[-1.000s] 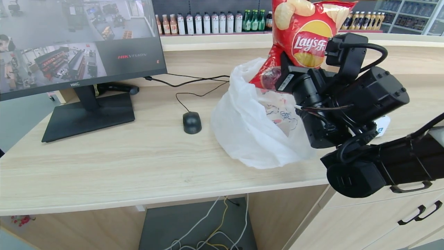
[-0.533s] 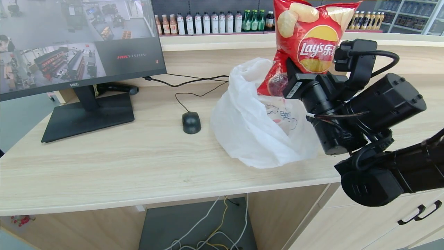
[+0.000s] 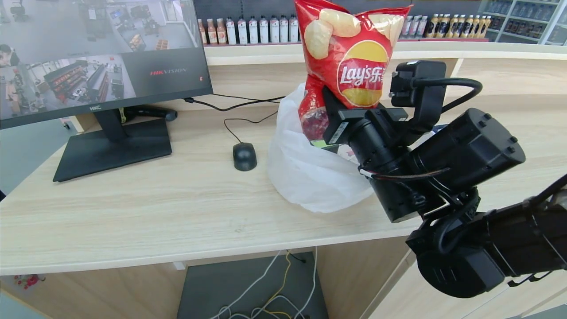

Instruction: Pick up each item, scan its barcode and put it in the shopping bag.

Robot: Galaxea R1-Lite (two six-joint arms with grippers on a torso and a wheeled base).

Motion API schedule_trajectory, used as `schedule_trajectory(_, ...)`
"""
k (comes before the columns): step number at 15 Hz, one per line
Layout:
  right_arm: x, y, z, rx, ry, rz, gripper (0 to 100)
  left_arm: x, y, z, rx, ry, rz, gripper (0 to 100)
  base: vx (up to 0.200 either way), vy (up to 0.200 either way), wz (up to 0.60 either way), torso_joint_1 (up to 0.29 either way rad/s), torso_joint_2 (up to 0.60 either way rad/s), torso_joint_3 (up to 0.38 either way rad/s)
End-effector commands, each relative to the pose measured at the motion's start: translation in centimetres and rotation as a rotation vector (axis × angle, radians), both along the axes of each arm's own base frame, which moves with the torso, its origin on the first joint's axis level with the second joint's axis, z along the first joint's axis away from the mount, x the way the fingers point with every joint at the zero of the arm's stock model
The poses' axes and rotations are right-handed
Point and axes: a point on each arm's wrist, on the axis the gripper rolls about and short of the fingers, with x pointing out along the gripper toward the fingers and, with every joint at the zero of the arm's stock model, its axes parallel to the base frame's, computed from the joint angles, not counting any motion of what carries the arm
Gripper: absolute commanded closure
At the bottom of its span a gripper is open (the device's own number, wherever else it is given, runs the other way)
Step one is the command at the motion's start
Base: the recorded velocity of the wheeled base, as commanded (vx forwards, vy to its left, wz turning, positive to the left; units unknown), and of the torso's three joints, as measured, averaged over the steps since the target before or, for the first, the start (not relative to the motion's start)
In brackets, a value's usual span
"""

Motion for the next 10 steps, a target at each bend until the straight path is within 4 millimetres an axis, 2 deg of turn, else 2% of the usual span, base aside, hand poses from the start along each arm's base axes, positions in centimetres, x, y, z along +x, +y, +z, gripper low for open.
schedule_trajectory(1,0.03,0.4,-0.48,-0.008,0.011,0.008,100,0.0,0.0,0.0,0.0,0.0,-0.001,0,0.0,0.0,0.0,0.0,0.0,0.0)
schedule_trajectory(10,-0.66,0.65,-0.38,-0.01,0.01,0.032,100,0.0,0.0,0.0,0.0,0.0,-0.001,0,0.0,0.0,0.0,0.0,0.0,0.0)
